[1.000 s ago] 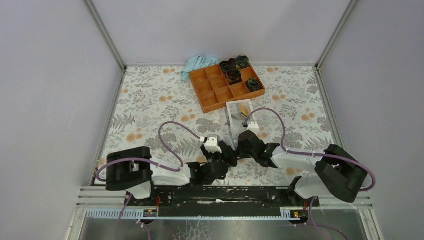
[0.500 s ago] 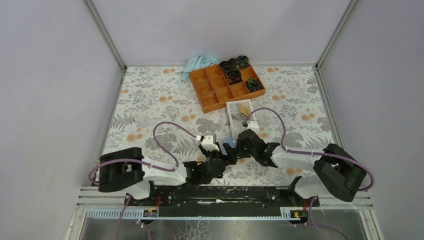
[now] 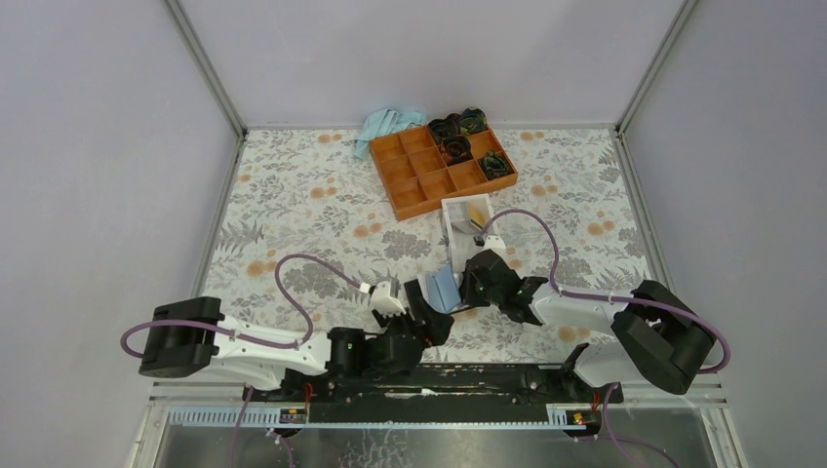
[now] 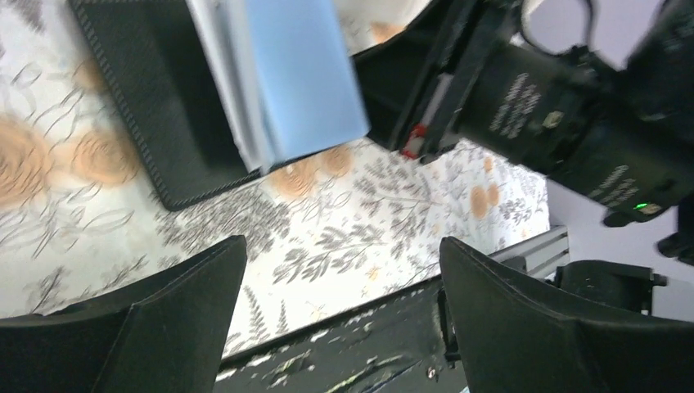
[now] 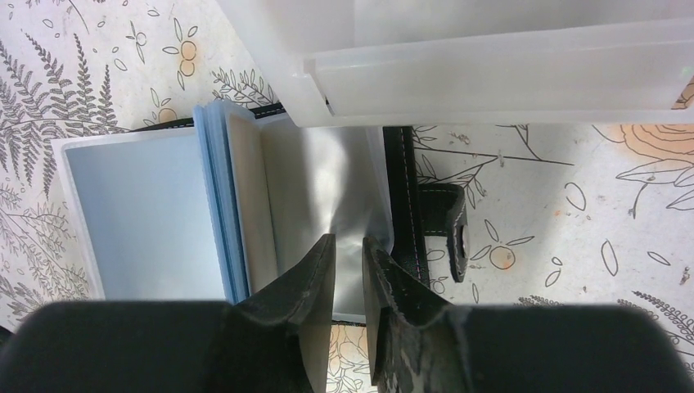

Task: Put the credit cards into the card holder
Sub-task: Close the card holder at the center of the board.

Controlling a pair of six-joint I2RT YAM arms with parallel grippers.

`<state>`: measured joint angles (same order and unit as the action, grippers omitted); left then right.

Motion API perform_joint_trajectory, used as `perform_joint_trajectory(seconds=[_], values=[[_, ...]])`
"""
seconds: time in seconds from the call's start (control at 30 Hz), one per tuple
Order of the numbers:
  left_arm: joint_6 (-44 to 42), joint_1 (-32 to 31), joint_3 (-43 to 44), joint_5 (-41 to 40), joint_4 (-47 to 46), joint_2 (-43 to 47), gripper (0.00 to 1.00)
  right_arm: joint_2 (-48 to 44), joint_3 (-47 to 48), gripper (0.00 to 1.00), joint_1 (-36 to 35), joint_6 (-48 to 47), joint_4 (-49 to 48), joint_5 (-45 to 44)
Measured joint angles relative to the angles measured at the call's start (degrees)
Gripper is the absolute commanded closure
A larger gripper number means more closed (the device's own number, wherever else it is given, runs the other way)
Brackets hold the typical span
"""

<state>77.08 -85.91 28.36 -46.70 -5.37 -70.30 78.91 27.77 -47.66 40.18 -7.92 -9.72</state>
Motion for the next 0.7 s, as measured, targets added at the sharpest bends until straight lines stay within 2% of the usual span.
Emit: perform_joint_trajectory(seconds=[0.2, 0.4, 0.7], values=[[11.69, -1.42, -2.38, 1.64, 8.02, 1.11, 0.03, 0.0, 0.0, 0.73, 0.31, -0.28, -0.11, 0.61], [18.97, -1.86, -4.02, 2.32, 10.49, 0.72, 0.0, 0.0, -0.09, 0.74, 0.61, -0.46, -0.31, 1.25], [22.58, -1.7, -6.43, -1.03, 9.35, -1.99, 0.0, 0.04, -0.09, 0.74, 0.85, -0.55, -0.37, 1.68]])
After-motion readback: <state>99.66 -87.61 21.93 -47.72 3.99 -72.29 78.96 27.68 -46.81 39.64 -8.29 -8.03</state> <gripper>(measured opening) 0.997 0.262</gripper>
